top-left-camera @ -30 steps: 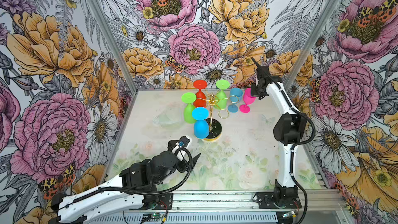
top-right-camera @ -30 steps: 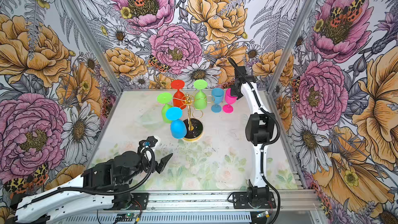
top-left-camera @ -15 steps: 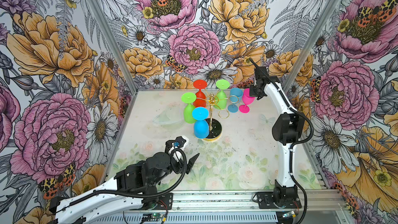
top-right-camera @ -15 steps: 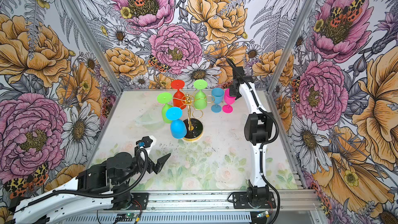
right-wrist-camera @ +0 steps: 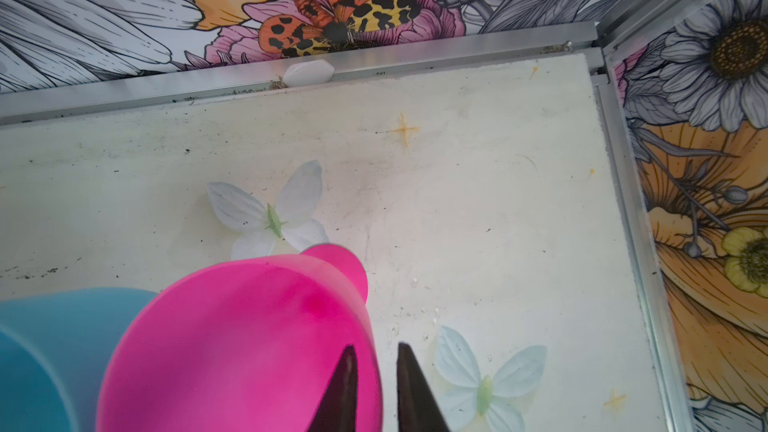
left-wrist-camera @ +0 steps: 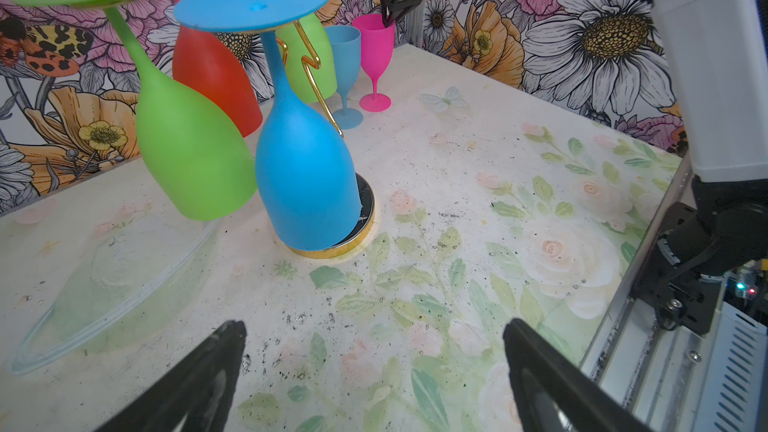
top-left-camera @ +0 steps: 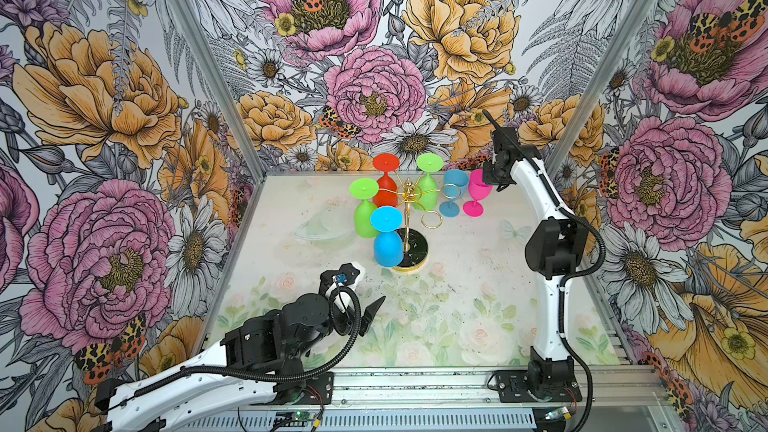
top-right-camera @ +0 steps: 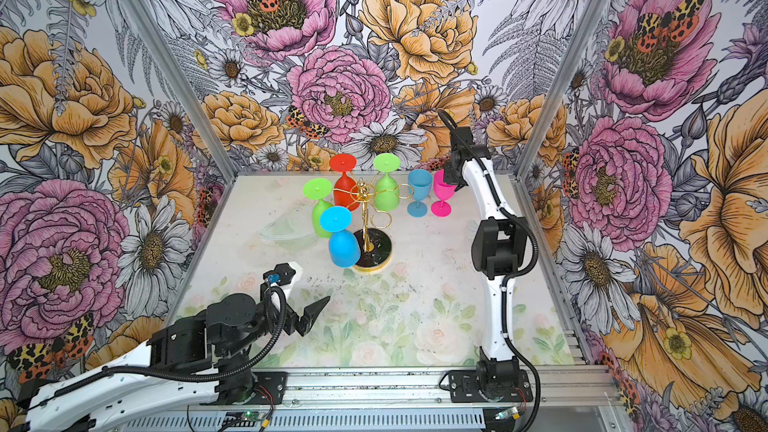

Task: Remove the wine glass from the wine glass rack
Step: 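Set the magenta glass upright and open the right gripper, then withdraw the right gripper while the left gripper moves toward the blue glass on the rack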

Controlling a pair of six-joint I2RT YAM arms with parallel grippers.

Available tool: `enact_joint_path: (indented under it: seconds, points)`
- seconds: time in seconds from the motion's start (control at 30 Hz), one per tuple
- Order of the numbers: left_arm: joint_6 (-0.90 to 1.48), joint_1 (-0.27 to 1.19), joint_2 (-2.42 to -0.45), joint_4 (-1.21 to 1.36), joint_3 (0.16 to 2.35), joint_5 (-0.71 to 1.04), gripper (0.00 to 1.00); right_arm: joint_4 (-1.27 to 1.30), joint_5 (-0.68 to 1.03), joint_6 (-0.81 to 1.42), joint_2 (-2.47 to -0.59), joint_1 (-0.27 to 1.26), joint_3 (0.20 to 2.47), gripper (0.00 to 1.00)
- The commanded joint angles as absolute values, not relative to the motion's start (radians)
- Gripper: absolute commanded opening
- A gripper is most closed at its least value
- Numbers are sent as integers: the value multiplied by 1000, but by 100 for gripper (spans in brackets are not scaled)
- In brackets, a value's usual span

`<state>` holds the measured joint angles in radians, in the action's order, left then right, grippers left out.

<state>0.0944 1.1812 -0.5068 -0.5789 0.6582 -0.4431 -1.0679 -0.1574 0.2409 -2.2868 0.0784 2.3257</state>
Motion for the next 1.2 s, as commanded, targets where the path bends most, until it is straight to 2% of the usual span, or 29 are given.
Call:
enact_joint_path:
  seconds: [0.0,0.3,0.53,0.67,0.93,1.17]
  points:
    - [76,1173,-511,-560,644,-426,99,-1063,-172,240,-2276,84,2362,25]
    - [78,1156,-496,-564,649,-461,99,-1071,-123,198,-2135,84,2355,53]
    - [109,1093,-484,-584,668,-461,99,-1073,1,203,-1976,87,2292,67]
    - [154,1025,-507,-637,723,-449,99,-1071,97,208,-1862,95,2193,71]
    - [215,892,-569,-664,820,-361,99,-1034,231,206,-1599,110,1877,73]
    - [297,743,-633,-673,915,-169,99,-891,327,252,-1323,117,1509,73]
